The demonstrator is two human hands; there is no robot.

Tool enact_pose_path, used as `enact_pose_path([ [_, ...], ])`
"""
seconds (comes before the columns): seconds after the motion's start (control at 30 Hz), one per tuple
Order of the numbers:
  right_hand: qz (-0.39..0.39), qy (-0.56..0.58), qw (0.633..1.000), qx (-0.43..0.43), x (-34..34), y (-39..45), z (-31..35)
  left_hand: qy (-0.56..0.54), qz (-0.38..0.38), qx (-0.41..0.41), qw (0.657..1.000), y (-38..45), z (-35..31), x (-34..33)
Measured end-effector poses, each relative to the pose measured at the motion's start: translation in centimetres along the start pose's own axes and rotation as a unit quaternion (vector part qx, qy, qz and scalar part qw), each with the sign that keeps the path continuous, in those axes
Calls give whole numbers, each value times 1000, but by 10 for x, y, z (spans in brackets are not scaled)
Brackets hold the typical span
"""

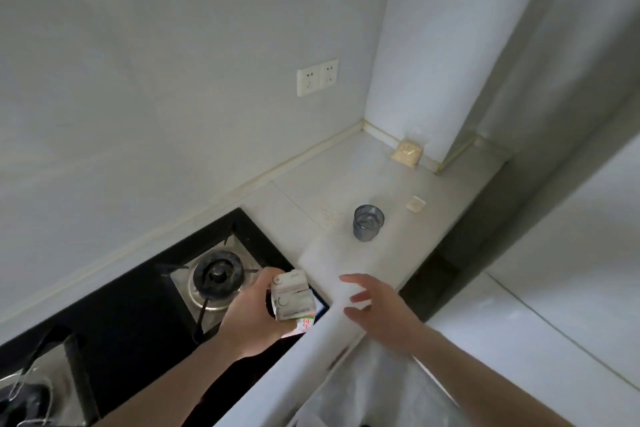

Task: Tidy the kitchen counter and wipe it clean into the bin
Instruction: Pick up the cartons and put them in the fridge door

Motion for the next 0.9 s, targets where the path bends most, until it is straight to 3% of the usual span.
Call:
enact_pose_path([
  [0.1,-55,-34,998,-9,63,-6,-11,-22,-11,-33,999,24,-44,8],
  [0.33,-109,-251,961,-41,196,-14,-42,-44,-35,-103,993,68,-147,14],
  [0.5,-129,-420,893,-92,280,-8,-73,-63,-45,-120,990,93,-207,2],
  [0.73,-79,-646,746,-141,345,4,-107,-81,-61,-134,986,117,-263,-23],
  [0.9,-32,-678,714,-170,358,1,-112,-88,-74,-133,984,125,-282,-39],
])
Point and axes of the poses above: each hand's wrist, its own y-axis towards the middle knuckle, its own x-axis out of the back of the hand, z = x × y, the point moved 6 cm from there along y, towards the middle knuckle, and after that the axes turned 7 degrees about -y, right-handed, at the moved point
